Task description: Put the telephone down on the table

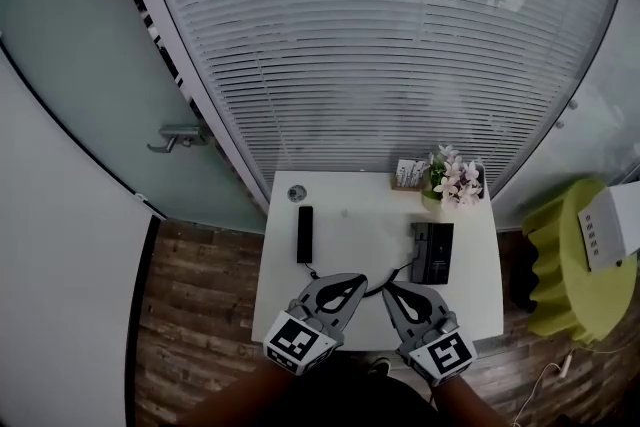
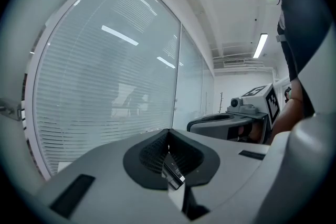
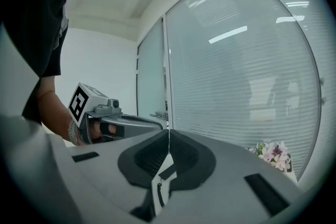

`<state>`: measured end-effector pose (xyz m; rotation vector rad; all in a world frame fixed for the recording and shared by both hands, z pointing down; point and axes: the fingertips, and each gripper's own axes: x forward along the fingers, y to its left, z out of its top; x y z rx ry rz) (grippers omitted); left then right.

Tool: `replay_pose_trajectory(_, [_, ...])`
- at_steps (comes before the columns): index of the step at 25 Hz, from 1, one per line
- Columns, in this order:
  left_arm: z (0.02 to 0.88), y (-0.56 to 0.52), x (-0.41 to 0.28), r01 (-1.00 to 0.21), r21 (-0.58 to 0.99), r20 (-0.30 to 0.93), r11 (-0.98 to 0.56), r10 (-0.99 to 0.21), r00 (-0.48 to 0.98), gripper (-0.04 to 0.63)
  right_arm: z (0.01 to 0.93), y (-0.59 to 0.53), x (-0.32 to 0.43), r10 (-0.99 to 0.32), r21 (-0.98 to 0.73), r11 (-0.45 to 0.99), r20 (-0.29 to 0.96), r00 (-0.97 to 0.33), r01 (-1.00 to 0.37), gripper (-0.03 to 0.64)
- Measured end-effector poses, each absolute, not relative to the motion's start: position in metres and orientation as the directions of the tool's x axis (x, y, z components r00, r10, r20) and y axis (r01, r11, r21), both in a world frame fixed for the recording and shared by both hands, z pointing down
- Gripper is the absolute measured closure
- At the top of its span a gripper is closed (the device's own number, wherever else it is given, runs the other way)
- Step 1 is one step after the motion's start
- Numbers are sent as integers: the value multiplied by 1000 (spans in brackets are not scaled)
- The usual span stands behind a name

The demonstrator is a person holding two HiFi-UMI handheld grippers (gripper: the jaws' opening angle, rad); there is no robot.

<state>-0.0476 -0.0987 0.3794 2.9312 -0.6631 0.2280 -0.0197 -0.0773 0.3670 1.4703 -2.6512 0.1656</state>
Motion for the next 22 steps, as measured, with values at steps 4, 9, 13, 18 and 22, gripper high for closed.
replay_pose_trajectory(4, [373, -89, -39, -446, 75, 149, -892, -432, 890, 586, 362, -69, -14, -838, -25, 533, 122, -532, -846, 594])
replay_pose_trajectory(9, [370, -80, -31, -446, 65, 128, -893, -436, 891, 586, 354, -68, -3, -849, -19, 521, 91, -521, -853, 594])
replay_pose_trajectory(13, [363, -76, -28, -450, 56, 109, -891, -443, 890, 586, 348, -66, 2, -851, -8, 521, 80, -520, -854, 595])
replay_pose_trajectory(18, [356, -74, -22, -455, 67, 71, -888, -451, 890, 586, 348, -64, 9, -855, -36, 512, 68, -514, -858, 595])
replay_pose_trajectory(22, [356, -73, -20, -446, 41, 87, -894, -441, 893, 586, 348, -63, 11, -856, -38, 511, 71, -512, -859, 595])
